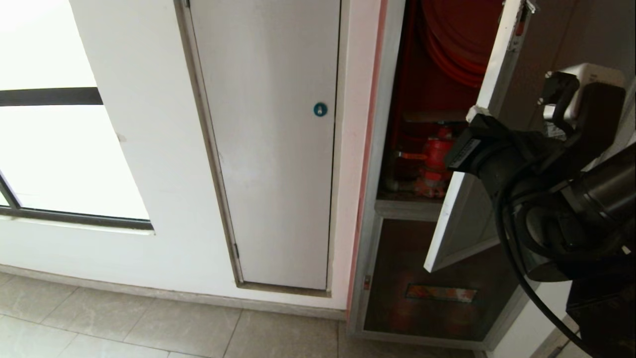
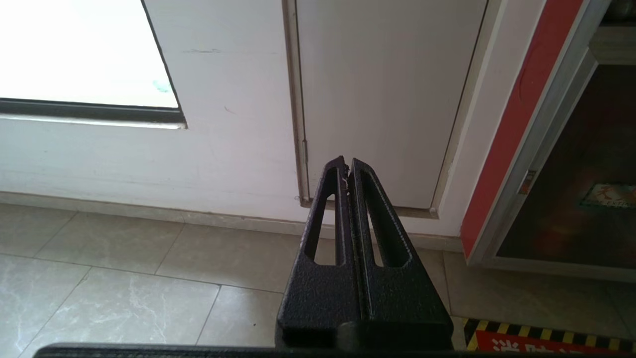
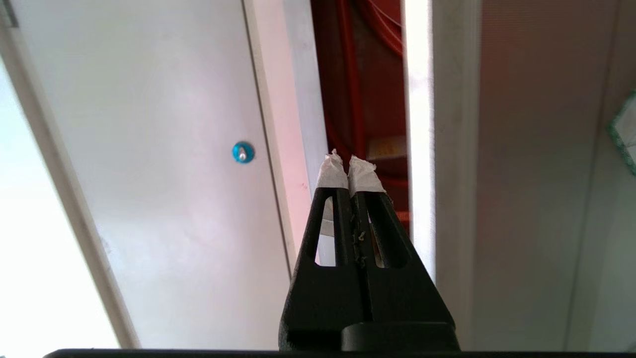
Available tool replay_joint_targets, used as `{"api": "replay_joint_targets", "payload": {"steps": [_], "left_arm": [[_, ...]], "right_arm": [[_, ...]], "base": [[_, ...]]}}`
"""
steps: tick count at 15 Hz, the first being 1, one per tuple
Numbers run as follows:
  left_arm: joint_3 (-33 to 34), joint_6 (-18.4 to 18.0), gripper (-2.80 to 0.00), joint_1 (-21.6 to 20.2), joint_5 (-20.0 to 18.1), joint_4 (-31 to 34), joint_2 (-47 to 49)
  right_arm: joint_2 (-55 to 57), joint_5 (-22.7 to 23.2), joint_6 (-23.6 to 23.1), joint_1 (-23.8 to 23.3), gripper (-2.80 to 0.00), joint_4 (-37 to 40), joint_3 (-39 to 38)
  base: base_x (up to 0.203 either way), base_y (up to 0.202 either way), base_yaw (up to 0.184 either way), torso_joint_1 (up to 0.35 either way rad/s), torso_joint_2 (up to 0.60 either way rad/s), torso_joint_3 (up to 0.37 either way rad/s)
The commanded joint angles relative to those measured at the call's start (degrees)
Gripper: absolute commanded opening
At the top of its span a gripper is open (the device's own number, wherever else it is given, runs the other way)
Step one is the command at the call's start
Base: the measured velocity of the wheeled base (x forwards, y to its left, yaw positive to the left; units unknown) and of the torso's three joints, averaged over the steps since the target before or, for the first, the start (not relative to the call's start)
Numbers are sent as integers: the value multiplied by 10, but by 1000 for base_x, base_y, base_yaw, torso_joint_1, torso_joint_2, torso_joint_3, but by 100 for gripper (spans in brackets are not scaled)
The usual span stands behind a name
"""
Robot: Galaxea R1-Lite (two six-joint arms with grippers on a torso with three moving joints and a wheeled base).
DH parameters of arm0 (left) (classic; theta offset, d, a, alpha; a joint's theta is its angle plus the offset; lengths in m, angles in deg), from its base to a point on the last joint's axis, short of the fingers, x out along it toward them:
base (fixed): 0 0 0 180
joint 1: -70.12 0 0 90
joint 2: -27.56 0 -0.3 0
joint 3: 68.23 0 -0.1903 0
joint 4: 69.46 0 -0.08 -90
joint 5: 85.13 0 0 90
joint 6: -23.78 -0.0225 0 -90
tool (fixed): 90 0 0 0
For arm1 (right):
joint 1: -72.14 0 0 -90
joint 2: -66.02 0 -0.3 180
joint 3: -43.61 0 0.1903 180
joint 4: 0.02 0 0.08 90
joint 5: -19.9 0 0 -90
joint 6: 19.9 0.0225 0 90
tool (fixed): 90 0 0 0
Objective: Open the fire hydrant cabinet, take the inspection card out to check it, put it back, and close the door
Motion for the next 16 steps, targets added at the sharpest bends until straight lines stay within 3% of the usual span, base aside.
{"api": "replay_joint_targets", "payload": {"steps": [1,4,9,16], "left_arm": [[1,0,-280,0,0,0,1],[1,0,-280,0,0,0,1],[1,-1,-280,0,0,0,0],[1,0,-280,0,0,0,1]], "right_arm": [[46,-2,-1,-16,-280,-6,29],[98,-5,-1,-63,-280,-7,92],[108,-7,-1,-102,-280,-6,97],[69,-23,-4,-107,-280,-1,69]], "base": [[0,0,0,0,0,0],[0,0,0,0,0,0],[0,0,0,0,0,0],[0,0,0,0,0,0]]}}
